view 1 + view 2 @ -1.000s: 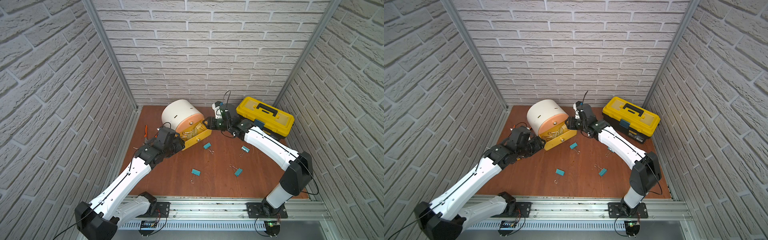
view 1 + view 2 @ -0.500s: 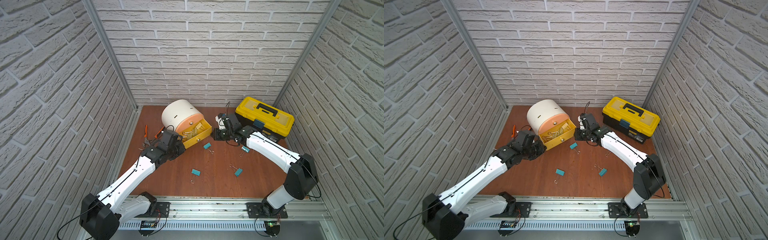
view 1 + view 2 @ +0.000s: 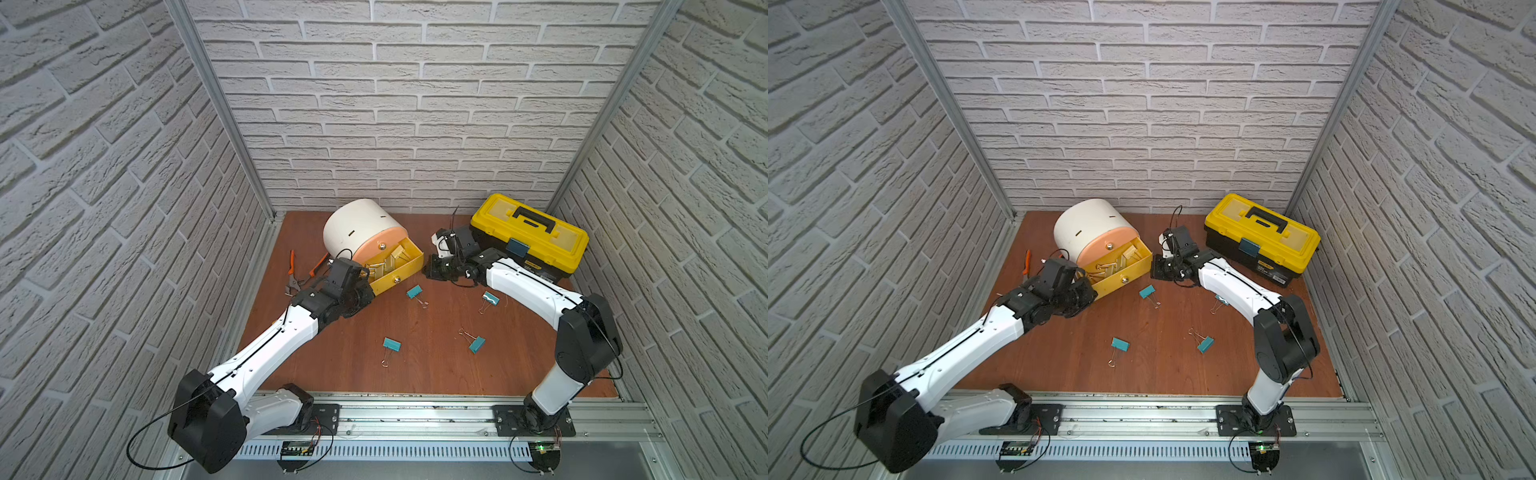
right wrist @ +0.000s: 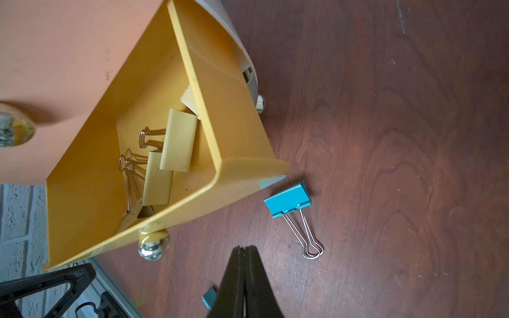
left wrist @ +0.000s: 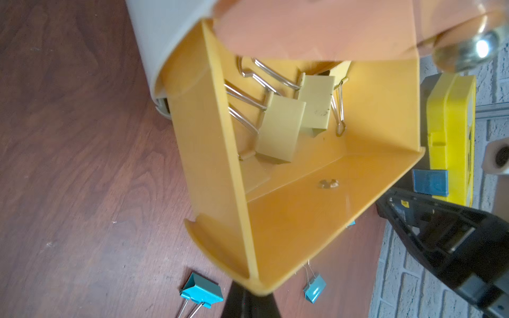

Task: Put the binder clips in the drawer according to color
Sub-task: Close the drawer in the storage box.

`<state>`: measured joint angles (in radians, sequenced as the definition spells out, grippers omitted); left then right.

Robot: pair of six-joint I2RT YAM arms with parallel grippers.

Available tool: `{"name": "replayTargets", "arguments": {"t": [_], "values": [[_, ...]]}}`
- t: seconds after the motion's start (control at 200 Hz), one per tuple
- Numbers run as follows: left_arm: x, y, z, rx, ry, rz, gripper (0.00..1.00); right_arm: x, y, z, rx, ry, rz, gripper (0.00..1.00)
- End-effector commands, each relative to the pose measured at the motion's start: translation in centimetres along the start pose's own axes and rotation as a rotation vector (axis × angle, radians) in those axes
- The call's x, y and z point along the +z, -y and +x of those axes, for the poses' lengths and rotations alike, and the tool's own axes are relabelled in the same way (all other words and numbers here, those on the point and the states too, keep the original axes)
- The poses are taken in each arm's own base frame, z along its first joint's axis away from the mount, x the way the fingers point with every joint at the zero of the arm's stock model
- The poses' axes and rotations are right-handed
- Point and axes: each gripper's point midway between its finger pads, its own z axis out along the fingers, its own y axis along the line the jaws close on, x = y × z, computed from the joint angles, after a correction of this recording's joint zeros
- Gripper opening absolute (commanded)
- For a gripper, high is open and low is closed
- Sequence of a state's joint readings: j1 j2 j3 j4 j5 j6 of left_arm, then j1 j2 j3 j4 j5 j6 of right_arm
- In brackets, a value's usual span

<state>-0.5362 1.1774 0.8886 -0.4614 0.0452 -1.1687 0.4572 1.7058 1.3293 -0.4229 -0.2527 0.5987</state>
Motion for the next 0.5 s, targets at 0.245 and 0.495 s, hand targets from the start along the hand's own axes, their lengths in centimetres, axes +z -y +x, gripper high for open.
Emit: {"name": "replayTargets", "arguments": {"t": [0.245, 0.495], "values": [[0.7, 0.8, -2.4, -0.013, 0.058, 0.007, 0.00, 0.7, -2.1, -3.6, 0.030, 0.043, -0.106, 0.02], [1.2, 0.9, -3.7, -0.020, 0.072, -0.002, 0.00, 1.7, -2.9, -5.0, 0.043, 0.046, -0.139, 0.03]]}}
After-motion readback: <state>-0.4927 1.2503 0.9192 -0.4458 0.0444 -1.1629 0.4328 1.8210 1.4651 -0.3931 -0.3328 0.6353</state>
